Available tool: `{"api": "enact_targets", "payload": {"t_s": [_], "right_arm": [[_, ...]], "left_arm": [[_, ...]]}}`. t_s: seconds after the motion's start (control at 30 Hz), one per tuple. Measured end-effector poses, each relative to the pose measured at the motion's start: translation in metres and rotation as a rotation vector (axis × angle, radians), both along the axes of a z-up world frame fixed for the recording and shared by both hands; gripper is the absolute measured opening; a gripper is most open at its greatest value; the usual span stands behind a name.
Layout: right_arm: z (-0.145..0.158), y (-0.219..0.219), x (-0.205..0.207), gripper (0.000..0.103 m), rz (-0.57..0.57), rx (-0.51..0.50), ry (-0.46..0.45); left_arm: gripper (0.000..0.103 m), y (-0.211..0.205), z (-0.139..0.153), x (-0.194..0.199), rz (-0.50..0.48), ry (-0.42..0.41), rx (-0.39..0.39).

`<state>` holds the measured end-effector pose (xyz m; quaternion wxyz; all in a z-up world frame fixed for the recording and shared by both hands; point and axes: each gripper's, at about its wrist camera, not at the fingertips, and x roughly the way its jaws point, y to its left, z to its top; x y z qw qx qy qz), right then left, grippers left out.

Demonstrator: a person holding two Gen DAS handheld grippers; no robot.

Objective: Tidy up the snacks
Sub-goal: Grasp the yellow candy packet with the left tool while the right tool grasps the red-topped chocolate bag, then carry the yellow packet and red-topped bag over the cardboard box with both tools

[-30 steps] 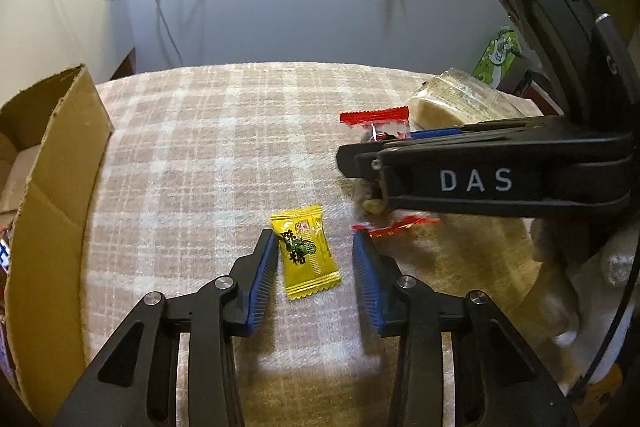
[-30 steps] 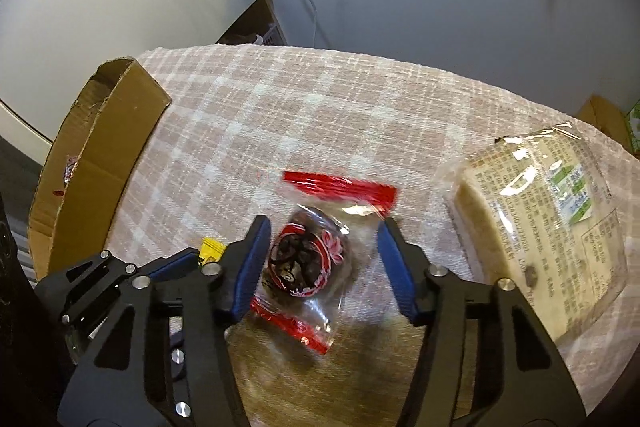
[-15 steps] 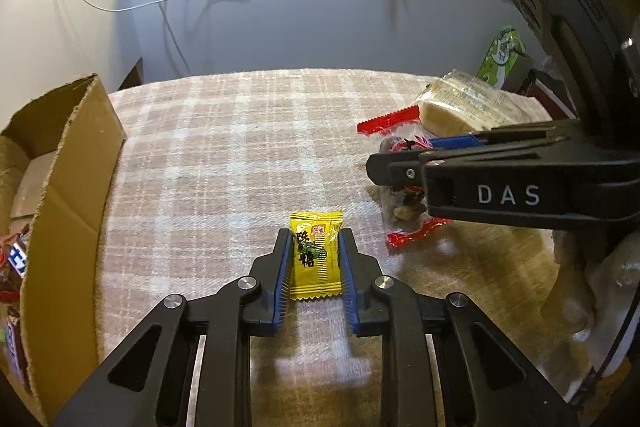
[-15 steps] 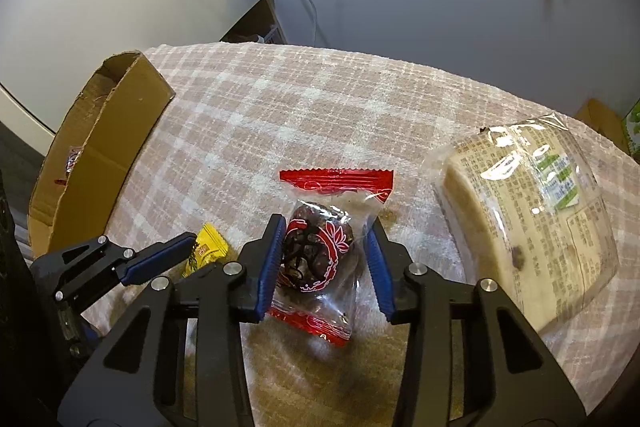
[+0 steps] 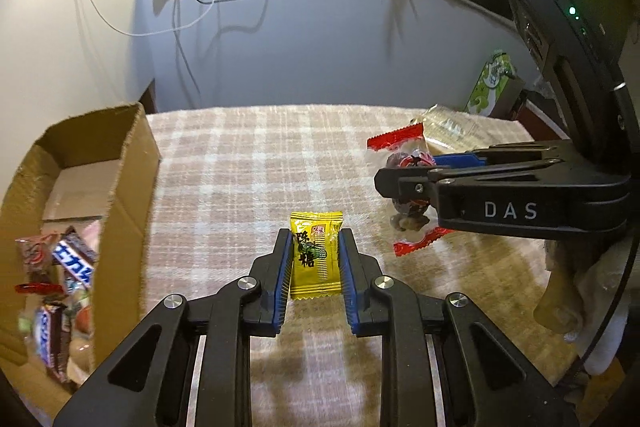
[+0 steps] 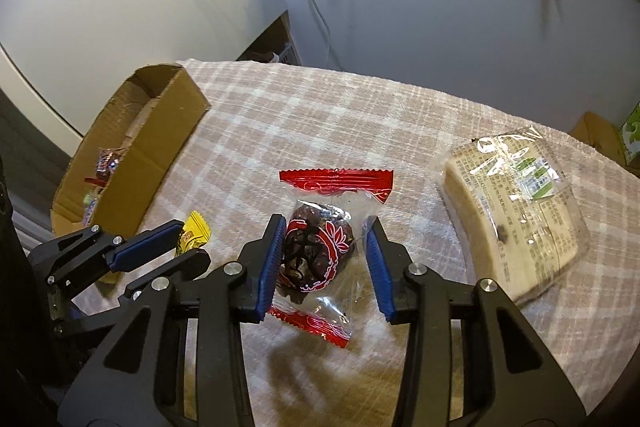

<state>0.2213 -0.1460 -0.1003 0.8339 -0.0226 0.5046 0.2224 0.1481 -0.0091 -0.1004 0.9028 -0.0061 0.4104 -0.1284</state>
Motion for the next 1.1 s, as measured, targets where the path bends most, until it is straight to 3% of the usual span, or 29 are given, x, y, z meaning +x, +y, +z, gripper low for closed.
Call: {"api": "enact_targets", "payload": {"t_s": [0.47,1.1], "right_arm": [[0.038,0.033,-0.031,0.042,0.072,0.009,-0.073],[0.057,0.135,-0.054,0.042,0.198,0.025,-0.124]], "left_arm": [[0.021,0.037,0.034,-0.034,0.051,-0.081,-0.026],[0.021,0.125,0.052,-0.058,0.182,-0.146,-0.024]]}}
